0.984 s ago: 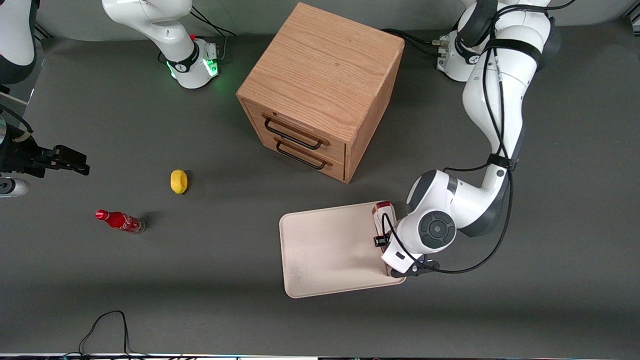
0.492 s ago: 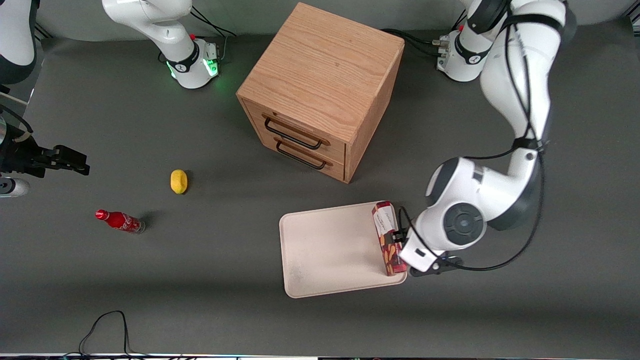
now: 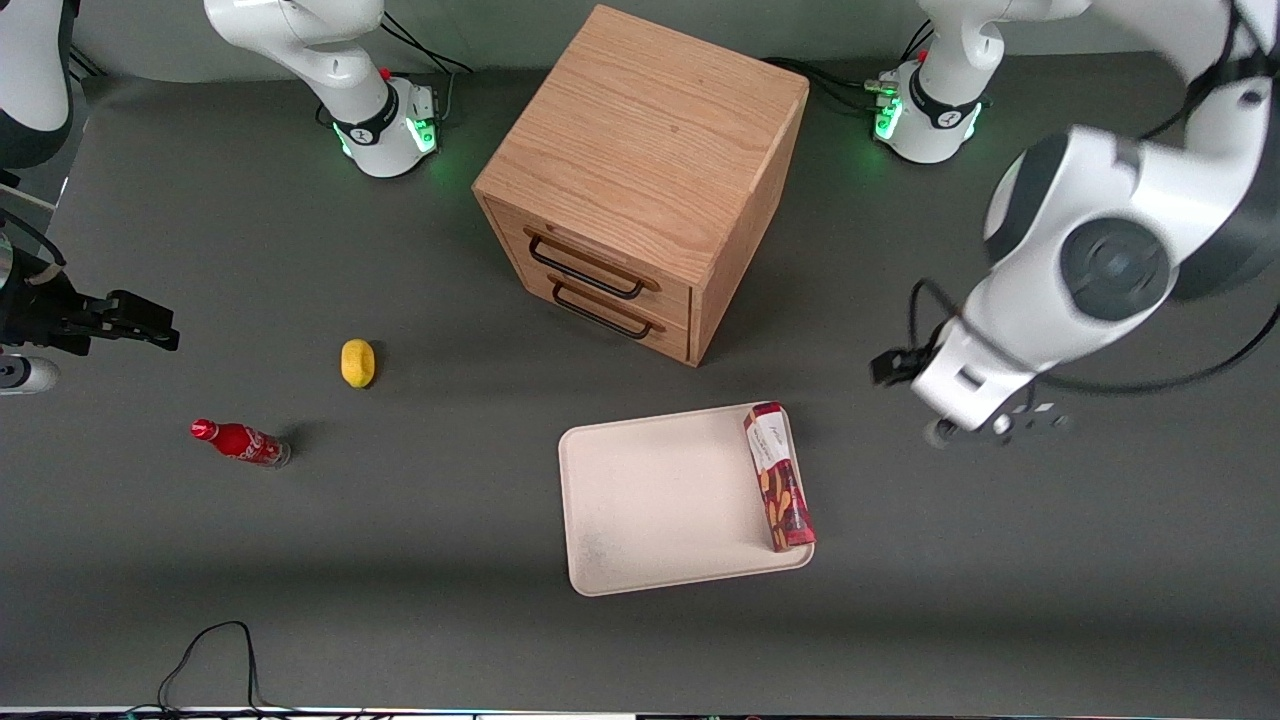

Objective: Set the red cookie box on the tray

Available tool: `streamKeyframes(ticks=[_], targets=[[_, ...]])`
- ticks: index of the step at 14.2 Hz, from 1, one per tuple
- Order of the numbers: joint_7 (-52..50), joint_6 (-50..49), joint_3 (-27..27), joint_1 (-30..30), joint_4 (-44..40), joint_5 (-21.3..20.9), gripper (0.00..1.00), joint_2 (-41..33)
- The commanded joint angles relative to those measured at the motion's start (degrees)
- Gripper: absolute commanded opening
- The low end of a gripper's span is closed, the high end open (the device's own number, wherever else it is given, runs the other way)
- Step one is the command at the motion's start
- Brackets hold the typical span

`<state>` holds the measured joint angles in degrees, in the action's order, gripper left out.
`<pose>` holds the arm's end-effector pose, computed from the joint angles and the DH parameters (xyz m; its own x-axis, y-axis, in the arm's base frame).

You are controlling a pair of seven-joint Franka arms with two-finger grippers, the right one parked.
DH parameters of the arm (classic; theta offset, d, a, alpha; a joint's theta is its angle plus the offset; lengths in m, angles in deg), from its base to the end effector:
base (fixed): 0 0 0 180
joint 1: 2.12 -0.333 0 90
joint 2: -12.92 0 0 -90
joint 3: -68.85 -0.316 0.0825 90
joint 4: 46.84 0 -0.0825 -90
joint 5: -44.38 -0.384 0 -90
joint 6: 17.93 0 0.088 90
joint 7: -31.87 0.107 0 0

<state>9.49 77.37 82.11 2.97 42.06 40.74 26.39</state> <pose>0.5942 -0.1768 0.5058 0.9923 0.0661 -0.1047 0.0609 -0.9968 -0.0525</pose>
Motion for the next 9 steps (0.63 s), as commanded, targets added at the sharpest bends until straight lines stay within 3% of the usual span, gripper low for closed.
streamKeyframes(ticks=[1,5,9], targets=[[7.5,0.6,-4.6,-1.2,15.0,1.4,1.00,-15.6],[16.1,-5.0,-12.6,-1.3,11.6,1.4,1.00,-19.5],[17.4,-8.8,-9.4,-8.4,5.1,0.6,1.00,-17.9]])
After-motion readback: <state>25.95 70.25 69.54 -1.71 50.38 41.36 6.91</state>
